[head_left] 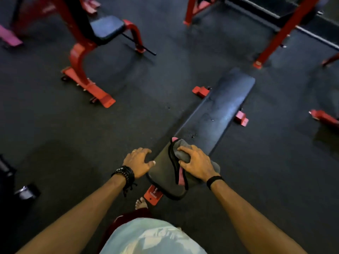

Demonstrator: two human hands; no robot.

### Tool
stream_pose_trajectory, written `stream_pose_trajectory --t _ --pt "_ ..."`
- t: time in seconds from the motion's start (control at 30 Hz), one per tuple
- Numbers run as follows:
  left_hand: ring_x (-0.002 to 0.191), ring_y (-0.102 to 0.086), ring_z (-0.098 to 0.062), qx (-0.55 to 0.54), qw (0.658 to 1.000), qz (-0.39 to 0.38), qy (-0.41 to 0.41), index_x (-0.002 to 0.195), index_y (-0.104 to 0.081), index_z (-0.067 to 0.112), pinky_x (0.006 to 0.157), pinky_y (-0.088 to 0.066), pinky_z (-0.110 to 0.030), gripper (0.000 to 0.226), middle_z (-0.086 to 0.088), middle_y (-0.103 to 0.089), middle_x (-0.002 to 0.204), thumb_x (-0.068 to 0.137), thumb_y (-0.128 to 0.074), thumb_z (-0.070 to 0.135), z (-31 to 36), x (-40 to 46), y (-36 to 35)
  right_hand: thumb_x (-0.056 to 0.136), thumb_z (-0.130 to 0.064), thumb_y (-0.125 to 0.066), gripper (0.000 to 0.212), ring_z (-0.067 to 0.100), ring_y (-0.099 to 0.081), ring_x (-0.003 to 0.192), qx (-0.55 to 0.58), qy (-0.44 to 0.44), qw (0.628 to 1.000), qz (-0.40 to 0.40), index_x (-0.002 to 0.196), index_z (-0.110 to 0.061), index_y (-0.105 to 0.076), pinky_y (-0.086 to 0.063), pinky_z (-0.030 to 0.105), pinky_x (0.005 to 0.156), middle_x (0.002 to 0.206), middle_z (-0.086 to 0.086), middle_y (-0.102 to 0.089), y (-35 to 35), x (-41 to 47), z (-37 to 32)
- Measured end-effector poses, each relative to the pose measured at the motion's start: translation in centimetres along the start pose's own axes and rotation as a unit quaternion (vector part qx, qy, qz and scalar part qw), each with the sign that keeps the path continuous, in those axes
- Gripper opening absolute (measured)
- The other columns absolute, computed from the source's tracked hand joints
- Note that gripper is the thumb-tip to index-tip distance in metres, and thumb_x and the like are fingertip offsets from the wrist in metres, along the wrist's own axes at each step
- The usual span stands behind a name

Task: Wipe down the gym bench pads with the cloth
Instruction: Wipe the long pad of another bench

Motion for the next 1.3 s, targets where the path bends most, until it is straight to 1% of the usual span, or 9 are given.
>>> stream_pose_trajectory --t 0.2,0.5,0.7,0.83,0.93,1.03,1.1,1.2,1.3 --pt "0.133 -0.042 -0.026 -0.074 0.996 0.01 0.057 0.142 -0.044 0.021 0.107 -0.037 -0.039 0.056 -0.005 -0.047 0.144 0.093 -0.055 0.047 -1.9 -0.5 -1.6 0.088 -0.048 -0.061 0.056 0.02 -0.043 0.126 -0.042 0.074 0.992 -0.088 0.14 -0.04 -0.043 -0.042 0.044 0.104 0.139 -0.004 -0.044 -1.8 1.5 -2.9" --pt "0.131 -0.044 -0.022 -0.157 0.978 0.025 0.134 0.141 -0.045 0.022 0.107 -0.038 -0.039 0.057 -0.002 -0.048 0.142 0.092 -0.055 0.05 -3.5 -1.9 -4.9 0.089 -0.048 -0.059 0.055 0.02 -0.042 0.122 -0.116 0.141 0.972 -0.147 0.141 -0.041 -0.041 -0.039 0.038 0.103 0.138 -0.005 -0.042 -1.4 4.7 -3.1" --pt "0.132 -0.043 -0.021 -0.185 0.96 0.058 0.201 0.141 -0.045 0.023 0.108 -0.036 -0.038 0.056 0.0 -0.048 0.142 0.092 -0.054 0.048 -5.1 -0.5 -8.3 0.089 -0.049 -0.057 0.056 0.021 -0.044 0.12 -0.192 0.219 0.94 -0.18 0.141 -0.041 -0.041 -0.041 0.041 0.102 0.139 -0.004 -0.042 -3.1 10.3 -1.5" --pt "0.133 -0.042 -0.021 -0.193 0.947 0.037 0.254 0.143 -0.042 0.023 0.11 -0.034 -0.036 0.059 0.001 -0.046 0.144 0.091 -0.053 0.05 -6.1 2.5 -14.3 0.089 -0.045 -0.061 0.061 0.024 -0.041 0.125 -0.247 0.275 0.902 -0.225 0.145 -0.036 -0.04 -0.038 0.04 0.105 0.143 0.0 -0.039 -7.0 16.7 1.5" --pt "0.133 -0.043 -0.024 -0.238 0.909 0.041 0.34 0.145 -0.04 0.023 0.109 -0.034 -0.038 0.063 -0.002 -0.045 0.146 0.089 -0.055 0.049 -5.9 3.4 -18.8 0.09 -0.04 -0.062 0.062 0.027 -0.04 0.125 -0.274 0.311 0.872 -0.259 0.147 -0.033 -0.038 -0.037 0.041 0.104 0.145 0.004 -0.038 -9.7 20.2 3.2" --pt "0.131 -0.044 -0.026 -0.293 0.863 0.113 0.395 0.144 -0.039 0.022 0.111 -0.032 -0.04 0.067 -0.003 -0.045 0.144 0.086 -0.057 0.051 -4.3 4.1 -22.3 0.09 -0.039 -0.062 0.064 0.03 -0.039 0.126 -0.299 0.379 0.835 -0.265 0.149 -0.033 -0.035 -0.036 0.044 0.104 0.149 0.008 -0.033 -12.3 22.4 3.6" --pt "0.137 -0.039 -0.025 -0.324 0.837 0.154 0.413 0.147 -0.035 0.023 0.115 -0.027 -0.041 0.074 -0.003 -0.039 0.15 0.083 -0.05 0.059 -3.0 4.8 -24.1 0.09 -0.041 -0.061 0.069 0.034 -0.041 0.125 -0.303 0.422 0.811 -0.268 0.151 -0.033 -0.029 -0.038 0.048 0.103 0.152 0.01 -0.03 -14.6 23.2 3.9" --pt "0.146 -0.024 -0.022 -0.368 0.783 0.215 0.453 0.153 -0.023 0.027 0.12 -0.017 -0.047 0.085 -0.002 -0.023 0.161 0.081 -0.031 0.072 -2.4 6.2 -26.9 0.094 -0.055 -0.048 0.075 0.034 -0.042 0.126 -0.272 0.486 0.777 -0.294 0.156 -0.03 -0.012 -0.041 0.052 0.1 0.157 0.009 -0.029 -20.1 22.5 3.9" --pt "0.148 -0.019 -0.022 -0.409 0.726 0.279 0.478 0.155 -0.017 0.03 0.121 -0.013 -0.049 0.086 -0.002 -0.015 0.163 0.083 -0.019 0.075 -2.2 8.1 -29.4 0.094 -0.07 -0.03 0.072 0.035 -0.038 0.131 -0.288 0.532 0.744 -0.283 0.154 -0.032 -0.021 -0.037 0.056 0.102 0.154 0.005 -0.037 -26.5 20.1 2.8"
Point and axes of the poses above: each hand's wrist, its own x-axis towards the middle knuckle, its own y-axis out of the back of the hand, z = x × y, the point moved 4 cm from there along x, towards the middle knuckle
